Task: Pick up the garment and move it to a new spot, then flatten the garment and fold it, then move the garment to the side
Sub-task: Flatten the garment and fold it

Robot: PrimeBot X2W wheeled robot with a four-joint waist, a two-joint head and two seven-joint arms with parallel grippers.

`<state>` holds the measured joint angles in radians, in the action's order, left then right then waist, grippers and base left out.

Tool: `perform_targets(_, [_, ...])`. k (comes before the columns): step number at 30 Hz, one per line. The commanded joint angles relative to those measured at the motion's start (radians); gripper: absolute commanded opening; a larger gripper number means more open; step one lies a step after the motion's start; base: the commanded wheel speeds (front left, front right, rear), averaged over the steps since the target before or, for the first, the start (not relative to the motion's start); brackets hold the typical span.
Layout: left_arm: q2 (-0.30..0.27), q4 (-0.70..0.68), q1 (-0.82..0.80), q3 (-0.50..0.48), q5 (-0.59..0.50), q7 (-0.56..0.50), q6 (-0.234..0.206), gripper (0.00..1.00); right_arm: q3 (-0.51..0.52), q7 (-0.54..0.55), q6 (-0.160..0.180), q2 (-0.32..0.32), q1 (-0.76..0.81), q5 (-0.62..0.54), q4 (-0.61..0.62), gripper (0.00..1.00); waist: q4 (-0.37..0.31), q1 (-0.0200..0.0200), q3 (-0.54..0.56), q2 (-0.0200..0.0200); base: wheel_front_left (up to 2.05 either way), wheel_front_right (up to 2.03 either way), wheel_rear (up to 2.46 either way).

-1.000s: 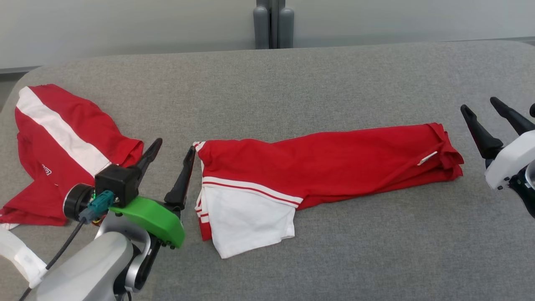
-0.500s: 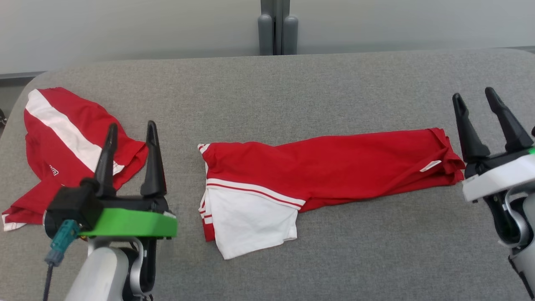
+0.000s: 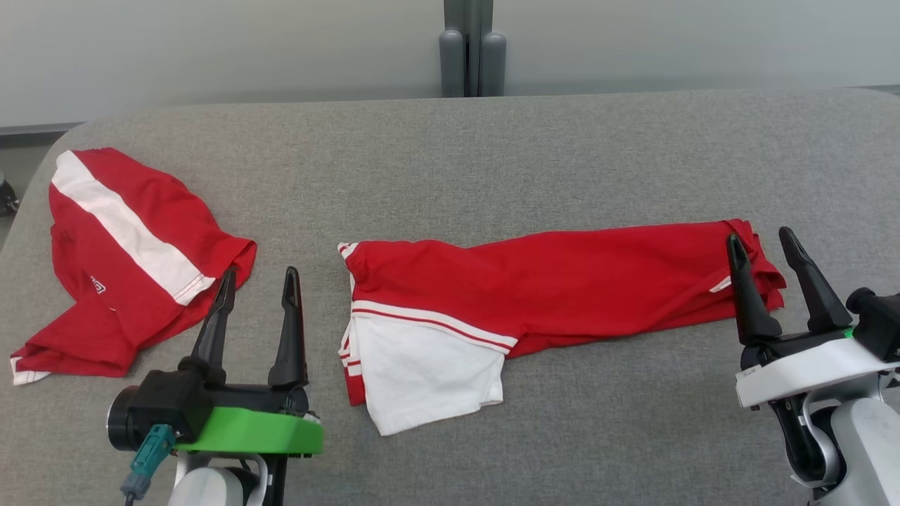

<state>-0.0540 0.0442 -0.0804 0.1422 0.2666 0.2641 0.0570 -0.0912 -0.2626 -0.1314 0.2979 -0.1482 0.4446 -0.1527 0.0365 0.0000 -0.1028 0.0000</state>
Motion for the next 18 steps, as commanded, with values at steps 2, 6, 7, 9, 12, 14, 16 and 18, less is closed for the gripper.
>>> perform_targets(2, [0.002, 0.003, 0.002, -0.012, -0.01, 0.0, 0.015, 1.0, -0.001, -0.003, 0.002, -0.001, -0.001, -0.009, -0.004, 1.0, 0.008, 0.0, -0.008, 0.0, 0.0, 0.0, 0.0])
perform_targets(6, [0.003, 0.005, -0.024, -0.015, 0.001, 0.0, 0.02, 1.0, -0.003, -0.003, 0.002, 0.009, -0.039, -0.021, -0.028, 1.0, 0.022, 0.0, -0.027, 0.0, 0.0, 0.0, 0.0])
perform_targets(7, [0.003, 0.006, -0.03, -0.012, 0.004, 0.0, 0.019, 1.0, -0.003, -0.003, 0.002, 0.012, -0.052, -0.026, -0.044, 1.0, 0.026, 0.0, -0.032, 0.0, 0.0, 0.0, 0.0])
perform_targets(9, [0.003, 0.009, -0.037, -0.005, 0.007, 0.0, 0.019, 1.0, -0.002, -0.003, 0.002, 0.014, -0.078, -0.024, -0.087, 1.0, 0.035, 0.0, -0.042, 0.0, 0.0, 0.0, 0.0])
perform_targets(12, [0.003, 0.009, -0.049, 0.013, 0.014, 0.0, 0.014, 1.0, -0.007, 0.023, 0.002, 0.029, -0.142, -0.016, -0.176, 1.0, 0.054, 0.0, -0.061, 0.0, 0.0, 0.0, 0.0])
perform_targets(14, [0.003, 0.01, -0.053, 0.022, 0.016, 0.0, 0.013, 1.0, -0.011, 0.033, 0.002, 0.027, -0.175, -0.002, -0.214, 1.0, 0.063, 0.0, -0.071, 0.0, 0.0, 0.0, 0.0])
perform_targets(16, [0.003, 0.012, -0.06, 0.034, 0.021, 0.0, 0.012, 1.0, -0.005, 0.045, 0.002, 0.036, -0.216, 0.001, -0.278, 1.0, 0.075, 0.0, -0.084, 0.0, 0.0, 0.0, 0.0])
perform_targets(18, [0.003, 0.014, -0.064, 0.041, 0.02, 0.0, 0.011, 1.0, -0.006, 0.048, 0.002, 0.037, -0.254, 0.007, -0.334, 1.0, 0.085, 0.0, -0.093, 0.0, 0.0, 0.0, 0.0])
